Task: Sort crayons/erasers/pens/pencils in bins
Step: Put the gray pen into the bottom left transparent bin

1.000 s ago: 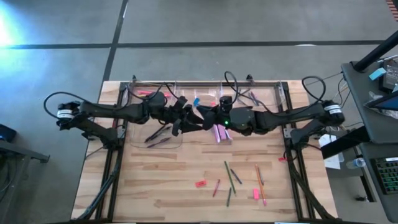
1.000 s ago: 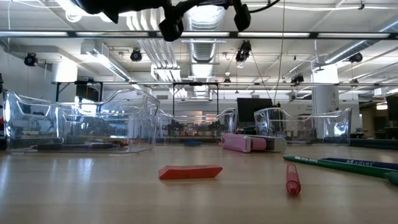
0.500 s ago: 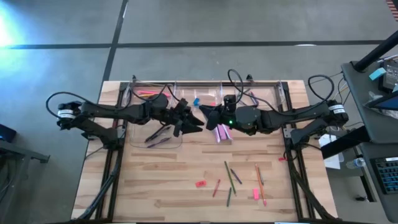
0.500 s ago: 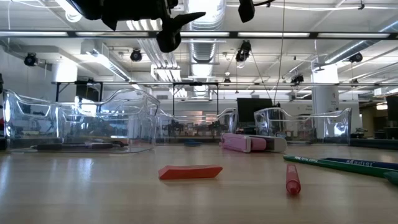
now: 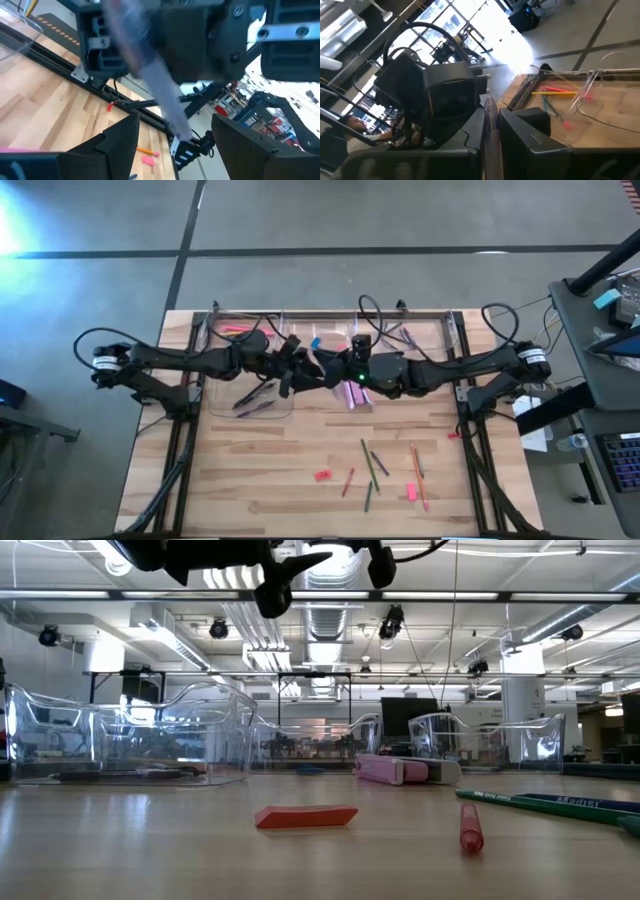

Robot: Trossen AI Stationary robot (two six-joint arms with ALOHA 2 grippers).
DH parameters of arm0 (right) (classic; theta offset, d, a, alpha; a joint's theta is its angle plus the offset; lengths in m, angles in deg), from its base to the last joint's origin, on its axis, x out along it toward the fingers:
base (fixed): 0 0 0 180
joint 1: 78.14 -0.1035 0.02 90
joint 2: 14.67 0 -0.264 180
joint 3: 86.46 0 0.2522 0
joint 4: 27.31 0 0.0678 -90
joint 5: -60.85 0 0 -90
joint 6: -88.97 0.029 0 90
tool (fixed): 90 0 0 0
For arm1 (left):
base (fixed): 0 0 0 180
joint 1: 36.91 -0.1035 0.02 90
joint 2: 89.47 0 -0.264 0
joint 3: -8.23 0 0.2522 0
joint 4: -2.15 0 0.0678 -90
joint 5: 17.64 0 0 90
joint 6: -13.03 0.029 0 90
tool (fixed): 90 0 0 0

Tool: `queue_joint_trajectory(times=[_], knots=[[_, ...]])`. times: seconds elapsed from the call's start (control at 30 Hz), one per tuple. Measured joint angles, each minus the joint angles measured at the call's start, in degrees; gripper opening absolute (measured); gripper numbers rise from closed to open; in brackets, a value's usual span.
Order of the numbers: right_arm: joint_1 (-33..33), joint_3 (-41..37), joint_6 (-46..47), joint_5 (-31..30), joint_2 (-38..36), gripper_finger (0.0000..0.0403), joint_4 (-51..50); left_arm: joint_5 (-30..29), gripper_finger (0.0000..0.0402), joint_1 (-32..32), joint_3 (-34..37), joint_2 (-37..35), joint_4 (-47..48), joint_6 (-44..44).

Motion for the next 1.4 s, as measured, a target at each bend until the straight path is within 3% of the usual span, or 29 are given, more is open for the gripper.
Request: queue_joint_trajectory(times=[0.33,0.5,0.77,1.0,1.2,1.4], knots=[[-0.02,0.0,1.9,0.02,2.04,0.0038,1.02,-1.14,0.0225,0.0,-0.09,0.0,-0.44,0.0],[0.35,0.0,1.88,0.41,2.04,0.0038,1.32,-1.48,0.0166,0.0,0.0,0.0,-0.36,0.0],[0.75,0.0,0.38,1.53,1.94,0.0039,2.13,-1.93,0.0024,-0.08,0.15,0.0,0.27,-0.31],[1.53,0.02,-3.11,2.9,0.04,0.0082,1.38,0.01,0.0023,-1.84,0.3,-2.33,3.58,2.17],[1.71,0.09,-5.76,2.39,-3.45,0.016,-1.36,0.89,0.0023,-5.45,-0.22,-11.26,20.57,12.29],[1.65,0.09,-10.68,1.33,-7.3,0.0226,-6.02,-1.84,0.0023,-7.1,-2.2,-19.63,52.49,28.25]])
